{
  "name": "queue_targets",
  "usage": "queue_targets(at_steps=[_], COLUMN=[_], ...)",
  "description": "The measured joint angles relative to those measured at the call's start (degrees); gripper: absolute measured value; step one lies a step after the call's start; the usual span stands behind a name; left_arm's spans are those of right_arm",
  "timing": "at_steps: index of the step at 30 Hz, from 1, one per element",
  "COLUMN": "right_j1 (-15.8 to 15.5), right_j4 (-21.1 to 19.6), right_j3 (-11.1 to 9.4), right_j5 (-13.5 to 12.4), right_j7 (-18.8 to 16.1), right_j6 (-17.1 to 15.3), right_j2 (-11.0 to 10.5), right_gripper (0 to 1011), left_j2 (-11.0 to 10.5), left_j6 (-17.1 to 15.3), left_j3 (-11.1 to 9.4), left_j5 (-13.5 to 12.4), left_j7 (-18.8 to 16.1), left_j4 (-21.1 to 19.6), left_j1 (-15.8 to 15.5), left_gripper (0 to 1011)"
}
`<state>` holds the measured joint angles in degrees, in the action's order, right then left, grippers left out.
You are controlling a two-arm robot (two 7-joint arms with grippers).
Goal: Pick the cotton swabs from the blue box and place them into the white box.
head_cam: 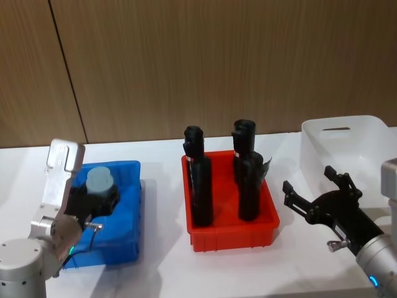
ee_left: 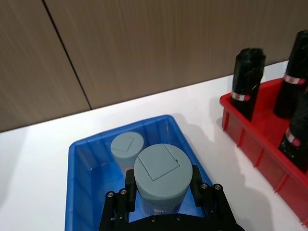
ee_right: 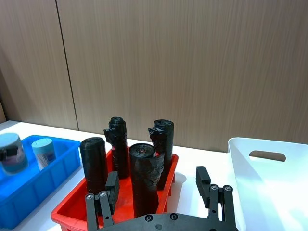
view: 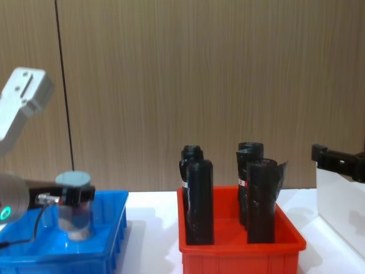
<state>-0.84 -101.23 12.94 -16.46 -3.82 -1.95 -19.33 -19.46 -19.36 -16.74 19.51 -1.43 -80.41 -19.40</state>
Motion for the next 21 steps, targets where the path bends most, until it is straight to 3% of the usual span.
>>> queue_targets(at_steps=[8,21], right_j1=[0.0,0.0], right_j4=[0.0,0.0], right_j3=[0.0,0.0], right_j5=[0.0,0.0], right_j7=[0.0,0.0], right_j6=[0.0,0.0], right_j2=[0.0,0.0], right_gripper=[1002,1001], left_j2=[-0.5,-0.9], left_j6=[0.7,0.8], left_j3=[0.3,0.8], left_j5=[0.0,2.9], left_j7=[3.0,9.4], left_j4=[-3.5,-7.9], left_j1=[0.2,0.1], left_gripper=[660,660])
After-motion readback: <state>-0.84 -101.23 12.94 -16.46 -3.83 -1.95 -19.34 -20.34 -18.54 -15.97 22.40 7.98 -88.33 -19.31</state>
